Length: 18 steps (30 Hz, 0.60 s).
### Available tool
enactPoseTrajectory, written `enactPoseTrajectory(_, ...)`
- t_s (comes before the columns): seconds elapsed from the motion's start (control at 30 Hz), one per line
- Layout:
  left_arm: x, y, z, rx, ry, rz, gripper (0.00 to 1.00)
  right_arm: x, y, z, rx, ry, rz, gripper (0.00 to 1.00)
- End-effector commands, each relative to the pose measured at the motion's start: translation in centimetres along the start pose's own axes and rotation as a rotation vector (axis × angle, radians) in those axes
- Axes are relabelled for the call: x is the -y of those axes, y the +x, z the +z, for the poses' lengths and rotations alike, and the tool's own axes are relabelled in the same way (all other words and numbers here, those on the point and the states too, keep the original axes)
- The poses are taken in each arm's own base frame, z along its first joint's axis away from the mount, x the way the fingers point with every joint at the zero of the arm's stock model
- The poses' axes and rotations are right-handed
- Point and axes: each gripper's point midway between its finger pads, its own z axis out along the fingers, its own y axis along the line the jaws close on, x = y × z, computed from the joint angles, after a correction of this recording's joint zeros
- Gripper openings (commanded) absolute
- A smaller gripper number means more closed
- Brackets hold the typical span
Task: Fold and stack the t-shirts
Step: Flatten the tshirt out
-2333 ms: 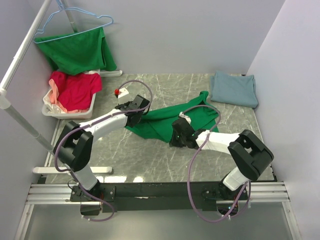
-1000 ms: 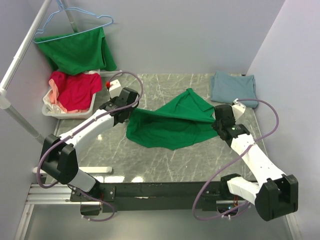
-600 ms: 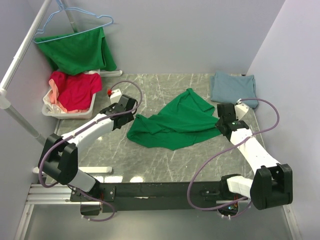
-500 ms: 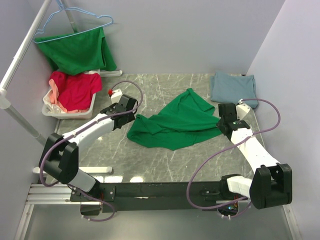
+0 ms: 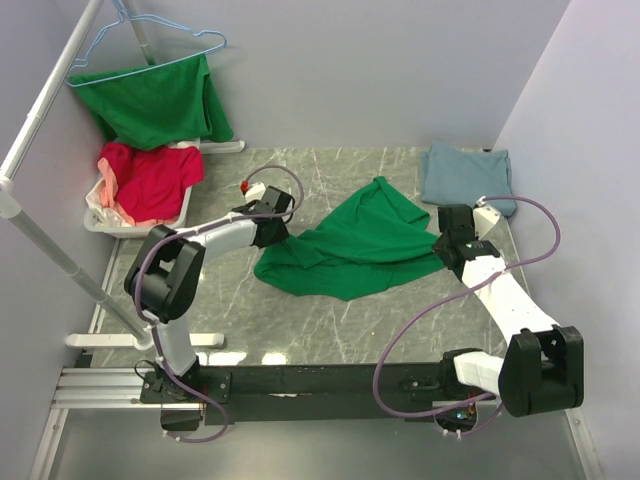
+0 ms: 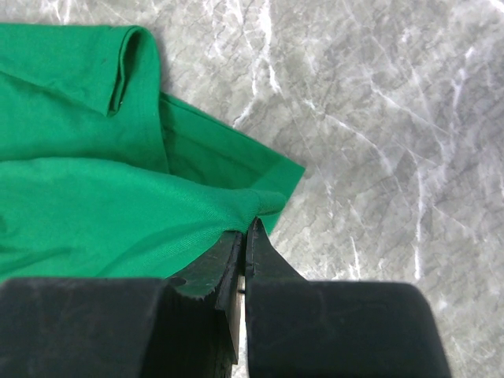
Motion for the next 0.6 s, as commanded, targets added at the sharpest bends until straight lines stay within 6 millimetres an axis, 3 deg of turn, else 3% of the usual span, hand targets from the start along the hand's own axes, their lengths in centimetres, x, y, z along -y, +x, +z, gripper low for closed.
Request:
enactPoseTrajectory(0.0,2.4,-2.9,0.3,0.064,0.050,-0.081,0.48,-0.5,-0.6,0.5,0.020,-0.013,0.008,0.00)
enactPoseTrajectory(0.27,2.6,-3.6,1.2,0.068,0.037,-0.102,0.51,-0.6,-0.1,1.0,0.001,-0.016,-0.005,0.00)
enactPoseTrajectory(0.57,2.3,-2.6,2.7,0.004,0.015,-0.127,0.51,-0.5,-0.3,0.9,0.002,-0.015,-0.004,0.00)
